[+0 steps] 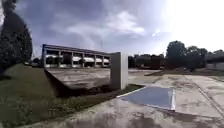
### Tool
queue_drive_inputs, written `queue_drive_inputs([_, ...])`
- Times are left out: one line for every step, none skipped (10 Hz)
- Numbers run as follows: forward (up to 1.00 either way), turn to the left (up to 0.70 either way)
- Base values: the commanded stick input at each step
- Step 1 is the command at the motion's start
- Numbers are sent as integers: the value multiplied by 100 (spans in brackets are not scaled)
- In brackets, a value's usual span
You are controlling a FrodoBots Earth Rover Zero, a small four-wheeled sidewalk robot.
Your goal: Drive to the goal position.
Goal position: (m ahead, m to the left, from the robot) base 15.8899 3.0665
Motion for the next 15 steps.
queue_drive_inputs([0,0])
queue_drive_inputs([0,0])
queue_drive_inputs([0,0])
queue_drive_inputs([0,-4])
queue_drive_inputs([0,-38])
queue_drive_inputs([0,-70])
queue_drive_inputs([0,-70])
queue_drive_inputs([0,-70])
queue_drive_inputs([0,-70])
queue_drive_inputs([0,-70])
queue_drive_inputs([0,-70])
queue_drive_inputs([0,-70])
queue_drive_inputs([0,-70])
queue_drive_inputs([0,-70])
queue_drive_inputs([0,-70])
